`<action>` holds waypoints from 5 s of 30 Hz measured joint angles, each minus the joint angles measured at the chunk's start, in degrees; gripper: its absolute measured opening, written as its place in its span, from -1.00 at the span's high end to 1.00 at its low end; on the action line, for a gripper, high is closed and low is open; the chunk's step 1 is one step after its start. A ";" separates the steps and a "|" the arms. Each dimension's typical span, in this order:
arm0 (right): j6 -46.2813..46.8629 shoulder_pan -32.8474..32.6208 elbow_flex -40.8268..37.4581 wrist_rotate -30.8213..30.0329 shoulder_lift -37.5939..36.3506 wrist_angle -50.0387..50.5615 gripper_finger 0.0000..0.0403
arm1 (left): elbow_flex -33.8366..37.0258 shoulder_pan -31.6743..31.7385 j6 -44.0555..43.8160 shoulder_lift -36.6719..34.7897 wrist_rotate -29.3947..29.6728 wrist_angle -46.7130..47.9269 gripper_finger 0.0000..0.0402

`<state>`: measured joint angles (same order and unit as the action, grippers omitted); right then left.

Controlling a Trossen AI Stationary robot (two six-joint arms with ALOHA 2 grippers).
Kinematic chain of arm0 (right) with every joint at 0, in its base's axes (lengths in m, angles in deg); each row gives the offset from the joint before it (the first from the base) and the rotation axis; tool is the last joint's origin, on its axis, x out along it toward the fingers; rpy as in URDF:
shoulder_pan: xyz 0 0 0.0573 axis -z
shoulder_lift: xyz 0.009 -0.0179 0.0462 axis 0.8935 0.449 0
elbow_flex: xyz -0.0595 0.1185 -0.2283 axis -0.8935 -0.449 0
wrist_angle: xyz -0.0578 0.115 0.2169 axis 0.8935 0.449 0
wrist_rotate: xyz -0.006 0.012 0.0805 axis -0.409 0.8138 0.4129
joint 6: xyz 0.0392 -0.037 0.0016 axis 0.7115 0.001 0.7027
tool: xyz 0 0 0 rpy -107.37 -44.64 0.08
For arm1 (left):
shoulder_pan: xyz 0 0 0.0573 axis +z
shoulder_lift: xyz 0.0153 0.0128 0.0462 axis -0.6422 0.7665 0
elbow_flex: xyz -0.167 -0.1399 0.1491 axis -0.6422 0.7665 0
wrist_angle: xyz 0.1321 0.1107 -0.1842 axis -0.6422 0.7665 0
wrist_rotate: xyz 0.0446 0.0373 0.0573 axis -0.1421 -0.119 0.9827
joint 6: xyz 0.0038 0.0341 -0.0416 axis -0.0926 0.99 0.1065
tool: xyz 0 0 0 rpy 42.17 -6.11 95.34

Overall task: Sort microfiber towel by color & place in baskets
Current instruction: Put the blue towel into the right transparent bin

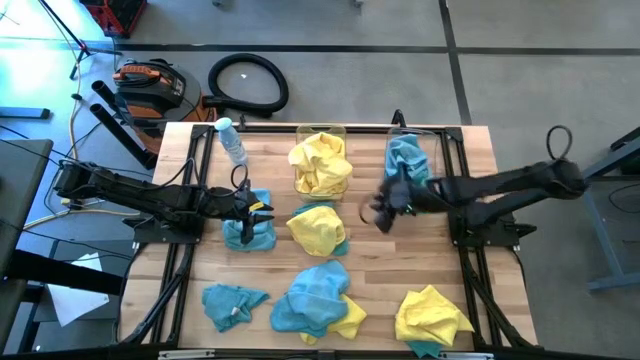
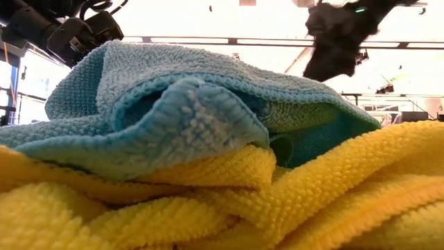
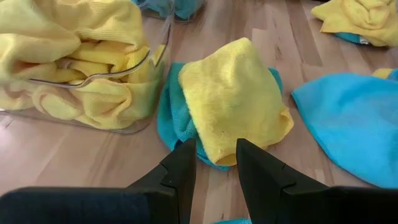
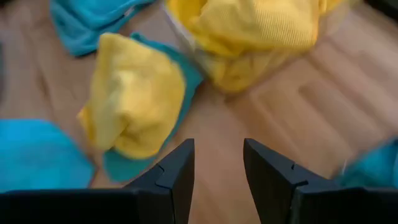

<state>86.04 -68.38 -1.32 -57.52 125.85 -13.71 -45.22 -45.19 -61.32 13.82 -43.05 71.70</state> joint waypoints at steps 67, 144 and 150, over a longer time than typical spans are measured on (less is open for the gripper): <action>-17.61 -19.49 -20.34 -30.03 -7.08 -43.44 0.31 | -45.50 -1.50 -2.01 21.03 6.06 36.98 1.00; -31.28 4.12 -20.32 -43.88 -33.39 -28.48 1.00 | -40.80 9.78 6.21 30.37 -5.02 14.06 0.47; -24.80 13.74 -18.44 -31.26 -31.54 -21.59 1.00 | -23.58 7.86 2.91 19.66 -3.84 -1.62 0.47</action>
<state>61.24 -54.64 -19.76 -88.78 94.31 -35.30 -68.79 -37.33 -58.41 33.48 -46.90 70.08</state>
